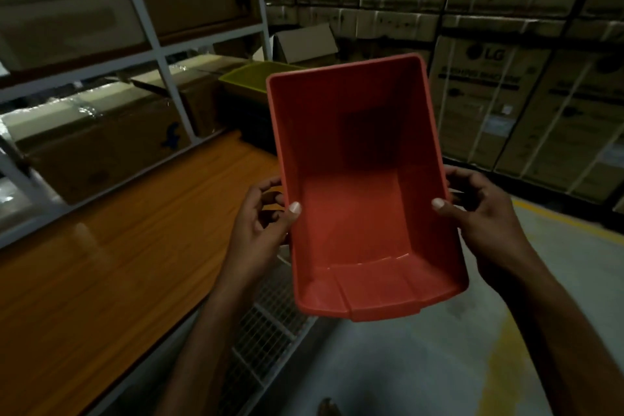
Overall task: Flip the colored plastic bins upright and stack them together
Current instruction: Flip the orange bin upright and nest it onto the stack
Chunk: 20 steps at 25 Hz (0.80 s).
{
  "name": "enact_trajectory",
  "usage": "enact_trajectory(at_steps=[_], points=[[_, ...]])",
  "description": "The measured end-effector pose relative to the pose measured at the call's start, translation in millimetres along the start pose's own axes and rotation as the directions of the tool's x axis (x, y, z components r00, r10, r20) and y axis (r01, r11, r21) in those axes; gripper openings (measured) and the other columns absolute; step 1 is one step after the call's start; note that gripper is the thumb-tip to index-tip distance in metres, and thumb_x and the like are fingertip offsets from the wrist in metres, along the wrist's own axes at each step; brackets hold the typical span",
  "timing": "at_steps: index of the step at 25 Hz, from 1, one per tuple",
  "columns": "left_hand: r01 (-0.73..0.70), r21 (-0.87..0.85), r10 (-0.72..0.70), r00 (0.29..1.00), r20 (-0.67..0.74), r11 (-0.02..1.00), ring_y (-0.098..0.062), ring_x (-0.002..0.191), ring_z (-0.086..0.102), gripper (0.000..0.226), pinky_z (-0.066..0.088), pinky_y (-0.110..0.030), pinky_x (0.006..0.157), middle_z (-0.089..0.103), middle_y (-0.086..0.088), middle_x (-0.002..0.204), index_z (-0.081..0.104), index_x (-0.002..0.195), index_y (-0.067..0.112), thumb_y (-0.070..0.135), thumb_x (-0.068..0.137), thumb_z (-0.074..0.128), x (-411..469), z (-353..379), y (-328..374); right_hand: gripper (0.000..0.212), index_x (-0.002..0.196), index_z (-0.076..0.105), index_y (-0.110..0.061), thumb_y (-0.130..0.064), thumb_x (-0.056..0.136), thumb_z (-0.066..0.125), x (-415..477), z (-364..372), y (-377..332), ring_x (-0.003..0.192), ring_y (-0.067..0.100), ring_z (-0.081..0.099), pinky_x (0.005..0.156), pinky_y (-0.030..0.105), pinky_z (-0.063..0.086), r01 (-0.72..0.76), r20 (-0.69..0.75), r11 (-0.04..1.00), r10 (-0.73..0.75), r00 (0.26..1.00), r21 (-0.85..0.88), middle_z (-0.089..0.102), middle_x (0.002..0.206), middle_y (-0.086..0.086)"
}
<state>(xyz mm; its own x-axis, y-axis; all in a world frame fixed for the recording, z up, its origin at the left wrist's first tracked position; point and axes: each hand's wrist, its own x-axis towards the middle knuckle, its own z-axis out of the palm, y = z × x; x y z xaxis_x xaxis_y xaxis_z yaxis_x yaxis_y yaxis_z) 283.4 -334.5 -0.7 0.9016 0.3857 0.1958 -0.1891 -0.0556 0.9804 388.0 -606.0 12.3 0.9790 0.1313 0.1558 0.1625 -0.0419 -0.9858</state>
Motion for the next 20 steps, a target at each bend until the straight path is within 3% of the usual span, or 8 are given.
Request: enact_trajectory(at_steps=[3,7,13,20], points=[[-0.097,-0.015,0.096,0.994,-0.045,0.995,-0.015,0.105,0.070,0.040,0.060,-0.028,0.071,0.065,-0.001,0.122,0.057,0.134,0.027,0.019,0.096,0.066,56,3,13,0.046,0.121,0.066,-0.030,0.005,0.092,0.064,64,13,-14,0.115,0.030,0.066,0.092,0.046,0.058,0.058,0.044,0.998,-0.059,0.997,0.023,0.071,0.122,0.004],[-0.192,0.020,0.193,0.972,-0.130,0.981,-0.002,0.105,0.068,0.041,0.059,-0.022,0.071,0.068,0.013,0.118,0.056,0.136,0.025,0.018,0.097,0.066,132,-4,36,0.044,0.129,0.063,-0.023,0.004,0.095,0.061,147,43,-44,0.114,0.023,0.068,0.088,0.038,0.058,0.097,0.106,0.993,-0.104,0.989,0.074,0.071,0.123,0.003],[-0.276,0.092,0.290,0.927,-0.239,0.957,-0.004,0.113,0.066,0.044,0.061,-0.025,0.077,0.066,0.008,0.126,0.052,0.142,0.025,0.024,0.099,0.063,233,-15,59,0.046,0.134,0.061,-0.021,0.002,0.094,0.063,268,91,-73,0.113,0.018,0.069,0.073,0.025,0.060,0.186,0.191,0.969,-0.216,0.957,0.163,0.069,0.126,0.002],[-0.288,0.186,0.341,0.839,-0.424,0.939,-0.016,0.114,0.066,0.039,0.062,-0.036,0.080,0.063,0.000,0.128,0.055,0.139,0.023,0.023,0.101,0.059,329,-12,63,0.042,0.122,0.066,-0.022,0.007,0.092,0.063,403,141,-78,0.108,0.019,0.071,0.075,0.029,0.061,0.175,0.337,0.937,-0.277,0.900,0.302,0.072,0.122,0.006]])
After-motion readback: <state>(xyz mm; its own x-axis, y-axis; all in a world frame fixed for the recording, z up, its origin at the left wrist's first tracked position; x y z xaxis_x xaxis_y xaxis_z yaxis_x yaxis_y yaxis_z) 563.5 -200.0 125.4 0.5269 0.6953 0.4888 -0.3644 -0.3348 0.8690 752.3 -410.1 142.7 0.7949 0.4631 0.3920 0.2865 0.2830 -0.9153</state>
